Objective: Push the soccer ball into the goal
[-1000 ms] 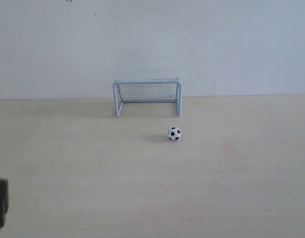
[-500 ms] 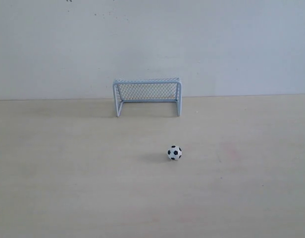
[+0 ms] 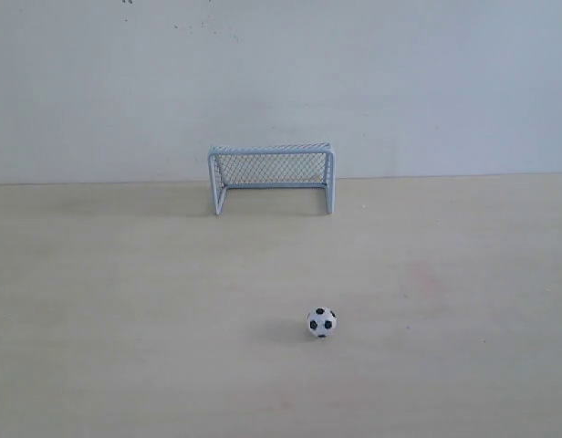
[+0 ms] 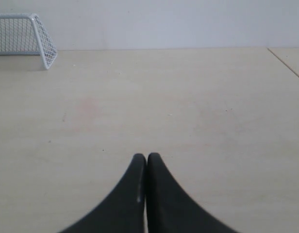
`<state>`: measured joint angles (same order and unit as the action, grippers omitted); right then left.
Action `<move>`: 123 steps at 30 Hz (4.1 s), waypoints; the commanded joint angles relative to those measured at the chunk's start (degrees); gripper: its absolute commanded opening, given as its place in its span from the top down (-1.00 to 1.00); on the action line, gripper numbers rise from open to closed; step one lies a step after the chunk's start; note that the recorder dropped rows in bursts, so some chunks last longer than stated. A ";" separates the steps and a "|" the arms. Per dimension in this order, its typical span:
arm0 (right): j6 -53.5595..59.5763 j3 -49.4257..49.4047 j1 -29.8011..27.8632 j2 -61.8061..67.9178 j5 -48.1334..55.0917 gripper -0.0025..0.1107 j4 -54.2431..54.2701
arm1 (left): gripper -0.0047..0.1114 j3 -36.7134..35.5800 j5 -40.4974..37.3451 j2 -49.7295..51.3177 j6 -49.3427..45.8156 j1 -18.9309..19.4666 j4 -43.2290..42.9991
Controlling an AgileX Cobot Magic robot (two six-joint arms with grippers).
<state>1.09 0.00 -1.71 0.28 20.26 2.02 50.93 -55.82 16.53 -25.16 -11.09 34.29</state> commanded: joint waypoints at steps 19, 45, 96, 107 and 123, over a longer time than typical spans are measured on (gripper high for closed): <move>0.12 0.00 0.17 -0.28 -0.45 0.96 -0.06 | 0.84 -4.86 9.21 -16.53 23.43 1.90 -28.13; 0.12 0.00 0.17 -0.28 -0.45 0.96 -0.06 | 0.84 -42.96 47.15 -16.53 33.30 11.98 -27.89; 0.12 0.00 0.17 -0.28 -0.95 0.96 -0.06 | 0.84 -50.93 36.91 -16.53 31.82 12.45 -43.30; 0.12 0.00 0.17 -0.28 -0.95 0.96 -0.06 | 0.84 -50.93 36.91 -16.53 31.82 12.45 -43.30; 0.12 0.00 0.17 -0.28 -0.95 0.96 -0.06 | 0.84 -50.93 37.39 -16.53 31.82 12.50 -43.30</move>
<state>1.09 0.00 -1.71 0.28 19.84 2.02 0.19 -19.08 0.19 6.84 1.71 -8.96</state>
